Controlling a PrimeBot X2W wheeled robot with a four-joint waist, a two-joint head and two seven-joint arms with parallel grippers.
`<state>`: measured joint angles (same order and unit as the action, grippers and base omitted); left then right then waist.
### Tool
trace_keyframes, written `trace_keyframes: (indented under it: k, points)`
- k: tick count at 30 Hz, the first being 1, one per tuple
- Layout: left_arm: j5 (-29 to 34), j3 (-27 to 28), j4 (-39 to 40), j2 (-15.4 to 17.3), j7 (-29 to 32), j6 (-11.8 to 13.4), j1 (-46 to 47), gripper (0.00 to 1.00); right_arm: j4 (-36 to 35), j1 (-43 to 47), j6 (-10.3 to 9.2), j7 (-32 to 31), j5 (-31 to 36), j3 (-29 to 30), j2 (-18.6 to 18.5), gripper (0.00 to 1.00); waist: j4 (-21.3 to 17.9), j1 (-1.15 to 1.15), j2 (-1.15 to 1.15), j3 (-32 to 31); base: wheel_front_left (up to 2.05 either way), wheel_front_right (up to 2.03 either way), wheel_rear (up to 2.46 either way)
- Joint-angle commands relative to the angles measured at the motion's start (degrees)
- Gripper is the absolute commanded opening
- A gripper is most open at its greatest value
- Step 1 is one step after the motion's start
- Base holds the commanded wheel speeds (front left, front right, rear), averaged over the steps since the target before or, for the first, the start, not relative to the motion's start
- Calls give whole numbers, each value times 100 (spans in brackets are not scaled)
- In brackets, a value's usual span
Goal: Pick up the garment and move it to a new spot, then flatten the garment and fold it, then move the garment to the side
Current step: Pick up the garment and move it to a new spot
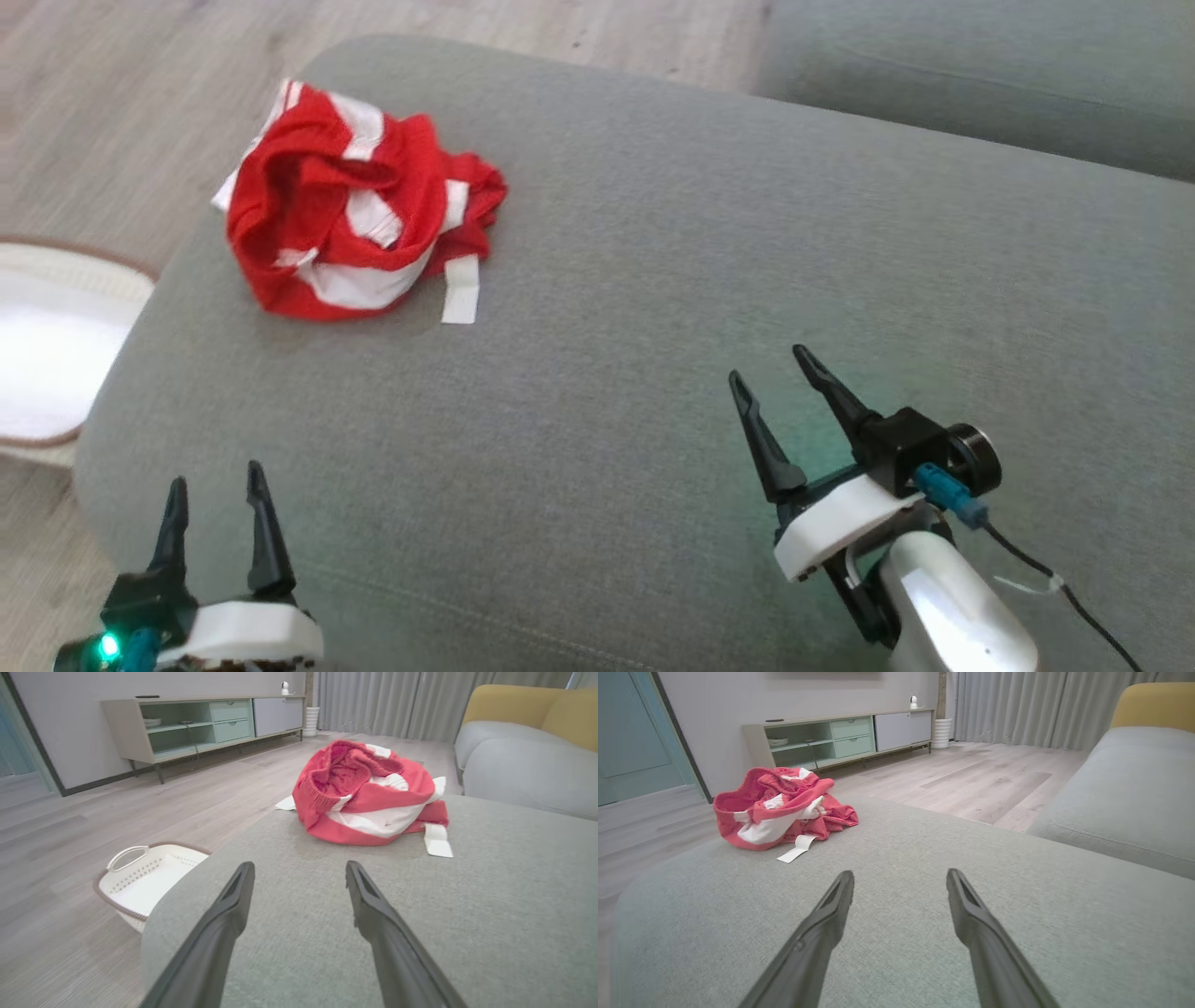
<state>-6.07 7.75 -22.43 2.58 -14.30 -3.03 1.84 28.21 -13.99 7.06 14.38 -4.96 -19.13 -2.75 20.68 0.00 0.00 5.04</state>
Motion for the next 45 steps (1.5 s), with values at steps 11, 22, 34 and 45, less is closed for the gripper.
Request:
trace_keyframes:
  k: [11,22,34,45]
  points:
    - [-240,447,-150,31,-70,-336,603,100,-36,-395,43,62,165,-50,-13,100,-85,0,0,501,0,0,0]
    - [-532,276,-343,611,-70,-443,1611,100,-90,-561,43,62,329,123,-86,100,-323,0,0,1133,0,0,0]
    - [-1625,-1015,-1806,2211,-70,-445,3752,100,-556,-1097,43,62,469,114,-234,100,-935,0,0,2069,0,0,0]
    - [-2334,-1662,-3119,2694,356,-446,4702,100,-823,-1321,43,62,502,10,-229,100,-1321,0,0,2473,0,0,0]
